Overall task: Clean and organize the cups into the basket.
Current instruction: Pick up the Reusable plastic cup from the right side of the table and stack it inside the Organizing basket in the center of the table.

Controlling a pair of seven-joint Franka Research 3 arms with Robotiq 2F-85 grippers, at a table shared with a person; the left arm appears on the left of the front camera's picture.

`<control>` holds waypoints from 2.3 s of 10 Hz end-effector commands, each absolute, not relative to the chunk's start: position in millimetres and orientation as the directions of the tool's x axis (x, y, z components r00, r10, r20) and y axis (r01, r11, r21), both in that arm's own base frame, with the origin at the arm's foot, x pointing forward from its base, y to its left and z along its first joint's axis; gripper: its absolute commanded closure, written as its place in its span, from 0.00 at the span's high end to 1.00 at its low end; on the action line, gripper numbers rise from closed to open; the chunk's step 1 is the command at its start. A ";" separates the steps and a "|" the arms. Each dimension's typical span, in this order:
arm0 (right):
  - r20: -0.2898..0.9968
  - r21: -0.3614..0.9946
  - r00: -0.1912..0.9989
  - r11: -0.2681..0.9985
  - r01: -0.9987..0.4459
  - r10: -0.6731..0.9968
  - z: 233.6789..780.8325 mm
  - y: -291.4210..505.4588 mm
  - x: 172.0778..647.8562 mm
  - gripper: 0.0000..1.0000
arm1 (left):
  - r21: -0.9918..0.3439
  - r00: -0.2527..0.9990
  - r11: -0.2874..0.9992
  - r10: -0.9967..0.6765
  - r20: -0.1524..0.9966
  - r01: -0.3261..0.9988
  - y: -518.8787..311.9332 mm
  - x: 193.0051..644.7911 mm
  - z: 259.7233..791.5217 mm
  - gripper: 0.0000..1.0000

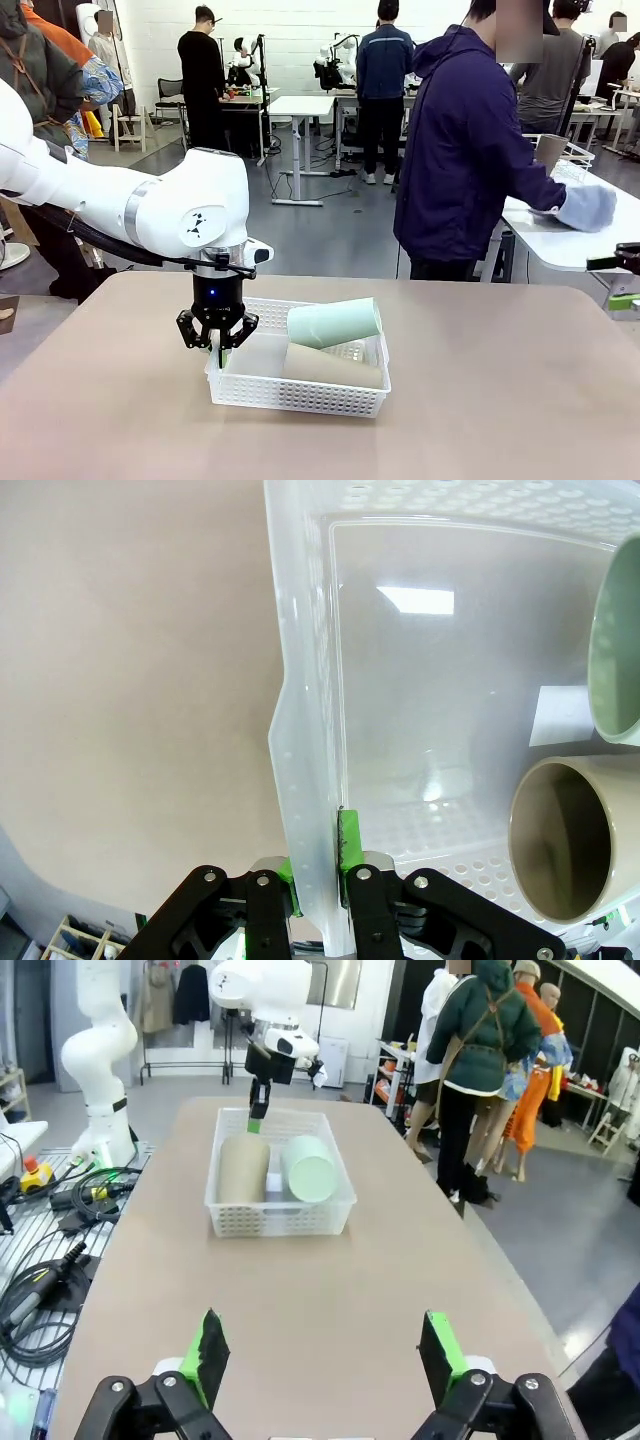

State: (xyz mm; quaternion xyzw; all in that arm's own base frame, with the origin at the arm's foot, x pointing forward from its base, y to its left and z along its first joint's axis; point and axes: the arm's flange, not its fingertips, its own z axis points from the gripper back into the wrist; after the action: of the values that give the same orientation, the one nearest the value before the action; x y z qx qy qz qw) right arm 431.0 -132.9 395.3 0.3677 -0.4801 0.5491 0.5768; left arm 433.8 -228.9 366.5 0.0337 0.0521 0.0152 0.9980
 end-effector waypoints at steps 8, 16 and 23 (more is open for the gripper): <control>0.958 -0.088 -0.053 0.114 -0.990 0.280 388.2 -130.2 437.3 1.00 | 0.074 0.995 0.997 0.031 -0.095 -0.024 -228.9 433.9 369.0 0.00; 0.958 -0.088 -0.053 0.114 -0.990 0.280 388.2 -130.2 437.3 1.00 | 0.074 0.995 0.997 0.031 -0.095 -0.024 -228.9 433.9 369.0 0.00; 0.942 -0.050 -0.008 0.117 -0.992 0.335 334.3 -136.0 440.1 1.00 | 0.074 0.995 0.997 0.031 -0.095 -0.024 -228.9 433.9 369.0 0.00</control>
State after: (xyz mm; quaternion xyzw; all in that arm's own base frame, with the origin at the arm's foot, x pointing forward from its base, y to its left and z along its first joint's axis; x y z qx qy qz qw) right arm 442.8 -132.9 358.3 0.3759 -0.4565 0.5447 0.5946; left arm 433.8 -228.9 366.5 0.0337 0.0521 0.0153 0.9980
